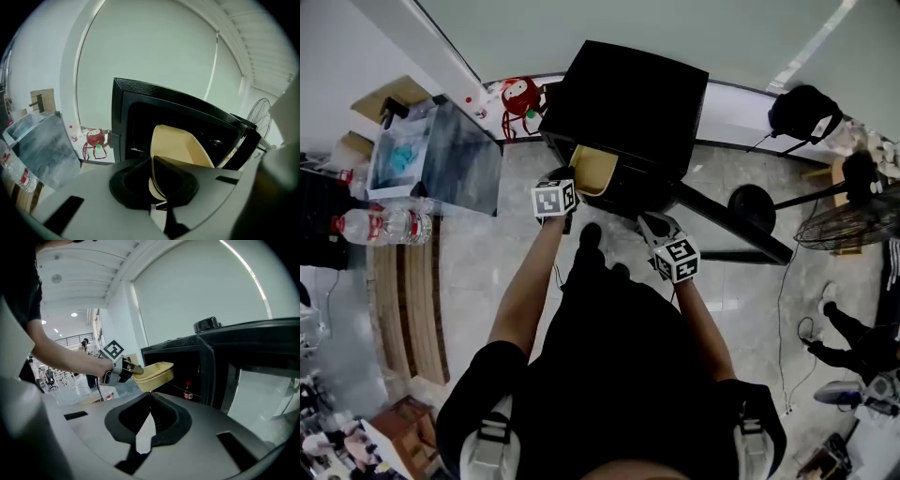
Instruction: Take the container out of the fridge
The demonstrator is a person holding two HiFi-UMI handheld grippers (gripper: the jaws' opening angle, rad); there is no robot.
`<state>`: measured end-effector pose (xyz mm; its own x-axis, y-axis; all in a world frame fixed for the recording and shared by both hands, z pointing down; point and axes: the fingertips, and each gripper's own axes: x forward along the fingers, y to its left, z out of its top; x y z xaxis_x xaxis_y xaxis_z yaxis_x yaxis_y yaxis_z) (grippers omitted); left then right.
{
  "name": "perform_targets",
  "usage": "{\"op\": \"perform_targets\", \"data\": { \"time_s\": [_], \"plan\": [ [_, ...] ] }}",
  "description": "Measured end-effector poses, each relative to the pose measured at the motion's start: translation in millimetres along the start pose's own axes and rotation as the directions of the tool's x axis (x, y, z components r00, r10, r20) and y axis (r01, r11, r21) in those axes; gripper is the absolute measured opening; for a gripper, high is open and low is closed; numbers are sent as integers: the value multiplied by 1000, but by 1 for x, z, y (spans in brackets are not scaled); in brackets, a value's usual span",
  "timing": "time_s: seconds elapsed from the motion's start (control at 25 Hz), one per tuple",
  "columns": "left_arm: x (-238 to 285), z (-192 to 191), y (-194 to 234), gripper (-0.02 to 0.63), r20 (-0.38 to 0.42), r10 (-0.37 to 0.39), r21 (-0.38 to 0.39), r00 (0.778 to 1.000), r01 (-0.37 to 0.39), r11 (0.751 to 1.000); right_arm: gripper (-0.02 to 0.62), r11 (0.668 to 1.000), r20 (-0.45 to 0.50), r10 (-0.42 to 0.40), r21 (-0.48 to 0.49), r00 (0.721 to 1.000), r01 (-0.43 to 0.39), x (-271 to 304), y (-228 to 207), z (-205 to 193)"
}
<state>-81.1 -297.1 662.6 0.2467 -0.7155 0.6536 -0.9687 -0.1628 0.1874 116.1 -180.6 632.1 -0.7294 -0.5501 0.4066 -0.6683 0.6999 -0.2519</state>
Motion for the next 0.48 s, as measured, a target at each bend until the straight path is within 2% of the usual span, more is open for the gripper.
{"op": "perform_targets", "data": {
  "time_s": [0.48],
  "plan": [
    [-34,-23,0,34,3,31,-20,1000,-31,999,-2,998,-8,55,-36,998,-56,12,2,2]
  ]
}}
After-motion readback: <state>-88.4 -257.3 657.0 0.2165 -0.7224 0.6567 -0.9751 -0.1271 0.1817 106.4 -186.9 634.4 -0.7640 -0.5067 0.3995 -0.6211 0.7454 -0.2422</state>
